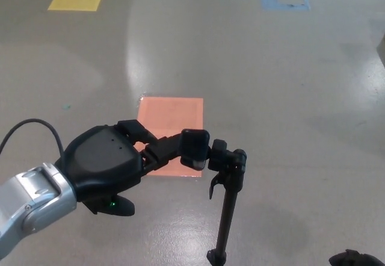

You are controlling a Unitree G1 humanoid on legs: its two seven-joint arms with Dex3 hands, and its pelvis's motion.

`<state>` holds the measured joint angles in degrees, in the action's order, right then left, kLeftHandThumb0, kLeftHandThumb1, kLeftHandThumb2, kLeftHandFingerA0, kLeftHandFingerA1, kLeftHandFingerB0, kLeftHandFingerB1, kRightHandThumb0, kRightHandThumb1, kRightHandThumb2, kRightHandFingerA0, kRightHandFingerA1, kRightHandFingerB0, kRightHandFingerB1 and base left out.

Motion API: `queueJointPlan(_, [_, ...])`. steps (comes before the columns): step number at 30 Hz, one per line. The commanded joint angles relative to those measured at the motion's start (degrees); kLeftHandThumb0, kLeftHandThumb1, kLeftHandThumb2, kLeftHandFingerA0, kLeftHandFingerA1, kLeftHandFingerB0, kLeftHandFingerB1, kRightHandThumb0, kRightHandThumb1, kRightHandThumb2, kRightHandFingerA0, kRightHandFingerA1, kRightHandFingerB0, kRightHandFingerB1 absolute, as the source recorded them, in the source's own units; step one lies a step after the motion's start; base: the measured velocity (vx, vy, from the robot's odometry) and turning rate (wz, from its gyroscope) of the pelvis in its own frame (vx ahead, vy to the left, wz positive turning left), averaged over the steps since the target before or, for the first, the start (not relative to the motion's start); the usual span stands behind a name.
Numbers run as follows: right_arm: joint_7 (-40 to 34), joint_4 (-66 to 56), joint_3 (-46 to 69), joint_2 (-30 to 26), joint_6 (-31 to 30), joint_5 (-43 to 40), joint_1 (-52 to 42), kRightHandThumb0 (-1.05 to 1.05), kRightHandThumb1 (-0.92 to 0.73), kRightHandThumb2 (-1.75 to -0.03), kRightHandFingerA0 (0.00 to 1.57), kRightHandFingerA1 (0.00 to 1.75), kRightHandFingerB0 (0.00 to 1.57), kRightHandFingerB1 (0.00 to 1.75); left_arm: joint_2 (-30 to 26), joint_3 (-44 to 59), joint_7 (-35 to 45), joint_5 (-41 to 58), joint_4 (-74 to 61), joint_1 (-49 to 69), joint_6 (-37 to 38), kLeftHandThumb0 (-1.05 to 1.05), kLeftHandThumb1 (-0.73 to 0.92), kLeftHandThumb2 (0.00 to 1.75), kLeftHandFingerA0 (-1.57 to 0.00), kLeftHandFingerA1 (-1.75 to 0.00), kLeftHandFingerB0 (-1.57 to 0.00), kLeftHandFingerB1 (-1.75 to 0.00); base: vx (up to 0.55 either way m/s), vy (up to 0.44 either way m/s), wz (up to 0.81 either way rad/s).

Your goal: The robot uses its left hand to grab the top of a phone stand kept on the floor and tilt it upwards to adjust its angle

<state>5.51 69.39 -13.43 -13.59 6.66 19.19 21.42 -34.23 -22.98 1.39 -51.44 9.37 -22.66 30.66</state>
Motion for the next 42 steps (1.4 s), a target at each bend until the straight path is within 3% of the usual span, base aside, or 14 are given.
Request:
queueJointPlan(1, [0.5, 0.3, 0.3, -0.7, -0.5, -0.2, 0.3, -0.25, -0.61, -1.08, 0.08, 0.51, 0.07, 0.50, -0.8, -1.2, -0.7, -1.1, 0.9, 1.9, 0.5, -0.56, 0.39, 0.74, -0.36, -0.48, -0.01, -0.18, 0.00, 0.000, 0.00])
queueJointPlan(25, [0.6, 0.3, 0.3, -0.8, -0.2, 0.1, 0.5, -0.24, -0.60, -1.08, 0.09, 0.51, 0.08, 0.50, -1.8, -4.7, -1.1, -2.7, 1.3, 1.9, 0.4, -0.58, 0.43, 0.76, -0.34, -0.48, -0.01, -0.18, 0.00, 0.000, 0.00])
queueJointPlan(28, [0.9, 0.5, 0.6, -0.8, -0.5, -0.2, 0.7, -0.25, -0.61, -1.08, 0.08, 0.51, 0.07, 0.50, -1.4, -2.0, -3.8, -3.1, 0.8, 0.2, -2.4, -0.65, 0.46, 0.77, -0.29, -0.46, 0.00, -0.09, 0.00, 0.000, 0.00])
queueJointPlan(30, [0.8, 0.6, 0.6, -0.7, -0.7, -0.2, 0.7, -0.25, -0.60, -1.08, 0.08, 0.51, 0.08, 0.50, -1.0, -1.3, -4.2, -3.7, 0.0, 0.5, -4.4, -0.60, 0.44, 0.77, -0.24, -0.45, 0.00, -0.15, 0.00, 0.000, 0.00])
queueJointPlan(36, [1.0, 0.6, 0.4, -0.8, -0.5, 0.0, 0.7, -0.25, -0.61, -1.08, 0.08, 0.51, 0.07, 0.50, 1.0, 0.9, -8.6, -6.4, -0.8, 1.2, -9.3, -0.63, 0.45, 0.78, -0.28, -0.47, 0.00, -0.15, 0.00, 0.000, 0.00])
queueJointPlan(37, [0.9, 0.7, 0.3, -0.8, -0.5, 0.1, 0.8, -0.25, -0.61, -1.08, 0.08, 0.51, 0.07, 0.50, 1.3, 1.3, -9.3, -6.9, -0.7, 1.1, -10.1, -0.60, 0.55, 0.57, -0.33, -0.34, -0.01, -0.24, 0.00, 0.000, 0.00])
queueJointPlan(38, [0.9, 0.7, 0.3, -0.8, -0.5, 0.1, 0.8, -0.25, -0.61, -1.08, 0.08, 0.51, 0.07, 0.50, 1.3, 1.3, -9.3, -6.9, -0.7, 1.1, -10.1, -0.60, 0.55, 0.57, -0.33, -0.34, -0.01, -0.24, 0.00, 0.000, 0.00])
queueJointPlan(39, [1.0, 0.7, 0.3, -0.8, -0.4, 0.1, 0.8, -0.25, -0.61, -1.08, 0.09, 0.51, 0.08, 0.50, 1.5, 1.5, -9.1, -7.0, -0.7, 1.2, -10.7, -0.61, 0.58, 0.57, -0.33, -0.34, -0.04, -0.24, 0.00, 0.000, 0.00])
queueJointPlan(40, [1.0, 0.7, 0.3, -0.8, -0.5, 0.1, 0.8, -0.25, -0.61, -1.08, 0.08, 0.51, 0.07, 0.50, 1.8, 1.6, -9.1, -7.5, -0.6, 1.3, -11.9, -0.67, 0.49, 0.82, -0.30, -0.47, -0.02, -0.20, 0.00, 0.000, 0.00])
queueJointPlan(41, [0.9, 0.7, 0.3, -0.8, -0.6, 0.1, 0.9, -0.25, -0.61, -1.08, 0.08, 0.51, 0.07, 0.50, 1.9, 1.6, -9.3, -7.8, -0.5, 1.3, -12.3, -0.67, 0.49, 0.82, -0.30, -0.47, -0.02, -0.20, 0.00, 0.000, 0.00])
queueJointPlan(42, [1.0, 0.8, 0.5, -0.7, -0.6, -0.1, 0.9, -0.25, -0.61, -1.08, 0.08, 0.51, 0.07, 0.50, 2.0, 1.6, -9.5, -8.1, -0.2, 1.3, -12.7, -0.64, 0.60, 0.58, -0.36, -0.34, -0.03, -0.24, 0.00, 0.000, 0.00])
